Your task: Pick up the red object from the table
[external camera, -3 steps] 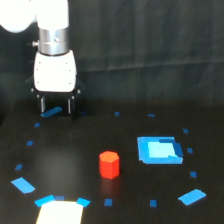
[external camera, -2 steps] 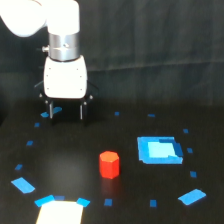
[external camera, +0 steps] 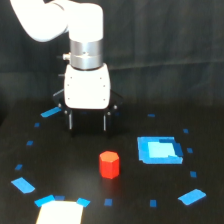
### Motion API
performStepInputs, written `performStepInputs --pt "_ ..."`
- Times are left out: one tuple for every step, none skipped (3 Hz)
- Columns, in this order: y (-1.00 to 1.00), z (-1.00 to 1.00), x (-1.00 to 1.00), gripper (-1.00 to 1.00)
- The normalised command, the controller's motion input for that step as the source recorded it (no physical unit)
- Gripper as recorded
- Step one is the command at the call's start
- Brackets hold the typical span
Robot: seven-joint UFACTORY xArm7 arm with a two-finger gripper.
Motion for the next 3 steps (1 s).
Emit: performStepInputs --pt "-1.0 -0.71 0.65 1.0" --pt "-1.0 -0.16 0.59 -0.64" --pt "-1.0 -0.33 -0.04 -1.0"
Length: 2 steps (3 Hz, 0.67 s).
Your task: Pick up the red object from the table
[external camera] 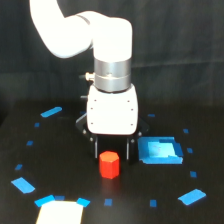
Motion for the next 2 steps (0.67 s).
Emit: performStepInputs --pt "-0.69 -0.53 -0.17 -0.72" --pt "-0.21 1.0 -1.0 -1.0"
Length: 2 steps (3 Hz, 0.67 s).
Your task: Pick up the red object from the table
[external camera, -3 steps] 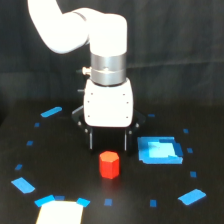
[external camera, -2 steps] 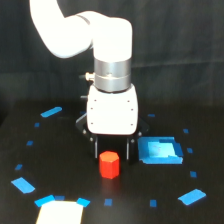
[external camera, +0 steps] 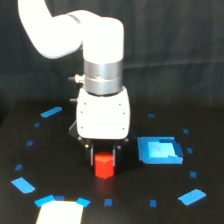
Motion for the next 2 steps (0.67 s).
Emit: performStepInputs --pt "0.3 1.0 -0.77 -0.68" --pt "-0.13 1.0 -1.0 -0.97"
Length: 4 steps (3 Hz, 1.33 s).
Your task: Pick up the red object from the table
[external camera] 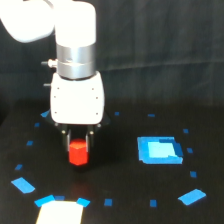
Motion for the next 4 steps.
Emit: performStepInputs --pt "0.76 0.97 0.28 -1.0" --pt "1.0 1.0 0.33 -1.0" --pt "0.99 1.0 0.61 -1.0" --pt "1.0 0.87 0.29 -1.0"
